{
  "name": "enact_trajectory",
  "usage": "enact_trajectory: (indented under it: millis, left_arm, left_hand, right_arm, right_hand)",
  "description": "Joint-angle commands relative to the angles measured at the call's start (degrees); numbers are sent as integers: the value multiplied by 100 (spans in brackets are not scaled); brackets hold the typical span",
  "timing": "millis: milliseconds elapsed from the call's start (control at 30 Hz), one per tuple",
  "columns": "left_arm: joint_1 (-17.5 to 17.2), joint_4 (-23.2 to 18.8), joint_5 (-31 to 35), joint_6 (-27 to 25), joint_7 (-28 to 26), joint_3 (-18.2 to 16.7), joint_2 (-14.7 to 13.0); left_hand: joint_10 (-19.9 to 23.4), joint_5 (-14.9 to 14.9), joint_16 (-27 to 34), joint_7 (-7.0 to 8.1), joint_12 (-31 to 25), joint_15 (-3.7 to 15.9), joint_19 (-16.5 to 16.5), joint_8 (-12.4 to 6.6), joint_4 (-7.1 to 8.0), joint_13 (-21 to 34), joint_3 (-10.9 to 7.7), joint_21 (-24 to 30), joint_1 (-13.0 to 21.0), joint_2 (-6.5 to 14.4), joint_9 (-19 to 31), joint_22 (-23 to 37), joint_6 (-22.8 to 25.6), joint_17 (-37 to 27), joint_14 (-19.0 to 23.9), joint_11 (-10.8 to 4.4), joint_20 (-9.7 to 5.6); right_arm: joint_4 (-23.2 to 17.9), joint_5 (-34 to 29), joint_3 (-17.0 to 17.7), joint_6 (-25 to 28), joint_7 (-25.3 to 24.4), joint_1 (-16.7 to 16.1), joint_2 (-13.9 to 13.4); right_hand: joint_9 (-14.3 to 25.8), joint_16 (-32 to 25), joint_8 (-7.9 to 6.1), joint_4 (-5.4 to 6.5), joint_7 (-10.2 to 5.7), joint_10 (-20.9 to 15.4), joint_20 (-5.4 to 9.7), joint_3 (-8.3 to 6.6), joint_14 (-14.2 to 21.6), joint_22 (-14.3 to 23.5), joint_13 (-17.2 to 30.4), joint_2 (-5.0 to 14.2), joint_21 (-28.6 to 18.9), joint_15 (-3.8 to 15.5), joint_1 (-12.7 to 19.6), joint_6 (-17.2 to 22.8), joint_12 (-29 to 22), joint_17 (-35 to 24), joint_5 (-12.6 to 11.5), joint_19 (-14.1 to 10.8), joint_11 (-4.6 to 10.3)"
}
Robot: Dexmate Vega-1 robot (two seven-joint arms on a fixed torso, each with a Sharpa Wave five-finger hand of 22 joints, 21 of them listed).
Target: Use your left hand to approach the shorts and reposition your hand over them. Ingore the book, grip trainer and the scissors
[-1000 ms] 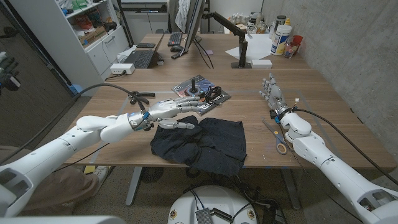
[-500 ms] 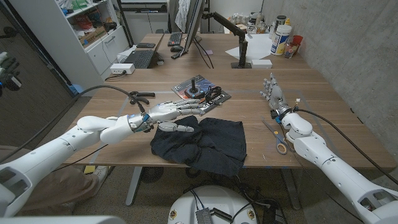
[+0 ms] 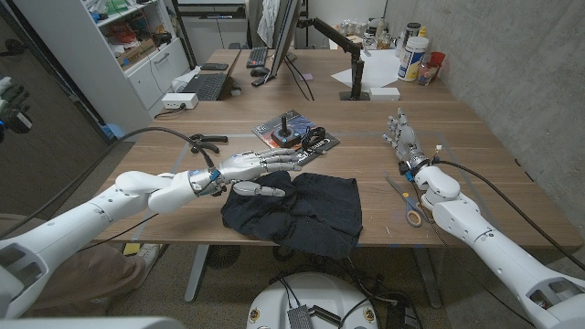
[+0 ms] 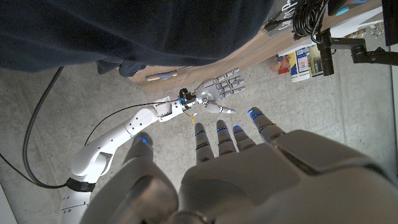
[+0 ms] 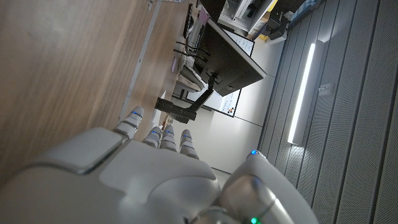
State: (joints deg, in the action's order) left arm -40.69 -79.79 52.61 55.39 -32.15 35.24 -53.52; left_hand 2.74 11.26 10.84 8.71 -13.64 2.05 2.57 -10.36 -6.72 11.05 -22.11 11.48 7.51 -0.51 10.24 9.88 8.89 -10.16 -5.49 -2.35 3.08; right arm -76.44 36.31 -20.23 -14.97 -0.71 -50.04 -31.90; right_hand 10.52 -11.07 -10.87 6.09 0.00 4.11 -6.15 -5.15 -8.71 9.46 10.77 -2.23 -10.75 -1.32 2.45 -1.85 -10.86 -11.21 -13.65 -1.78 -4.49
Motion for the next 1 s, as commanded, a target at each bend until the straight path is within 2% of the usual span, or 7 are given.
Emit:
enact_trajectory:
  millis: [33, 1000]
  left_arm:
    - [56, 86, 129, 5, -146, 166, 2]
    - [209, 201, 331, 10, -445, 444, -51]
  left_hand:
    - [-18, 20, -3, 22, 18, 258, 23, -18, -37, 22, -16, -3, 62, -10, 20, 14, -42, -10, 36, 1, 12]
    - [43, 34, 18, 10, 14, 263, 101, -57, -62, 24, -24, 7, 87, -6, 20, 14, 28, -10, 130, -11, 16]
  right_arm:
    - [-22, -13, -6, 29, -5, -14, -15]
    - [-88, -70, -27, 28, -83, -47, -9]
  right_hand:
    - [25, -33, -29, 5, -1, 20, -8, 42, -42, 24, 11, 19, 0, -3, 26, -1, -51, -8, 8, -11, -50]
    - [25, -27, -29, 0, 6, 41, -4, 66, -62, 24, 11, 26, 1, -1, 27, 5, -46, -8, 11, -11, -62]
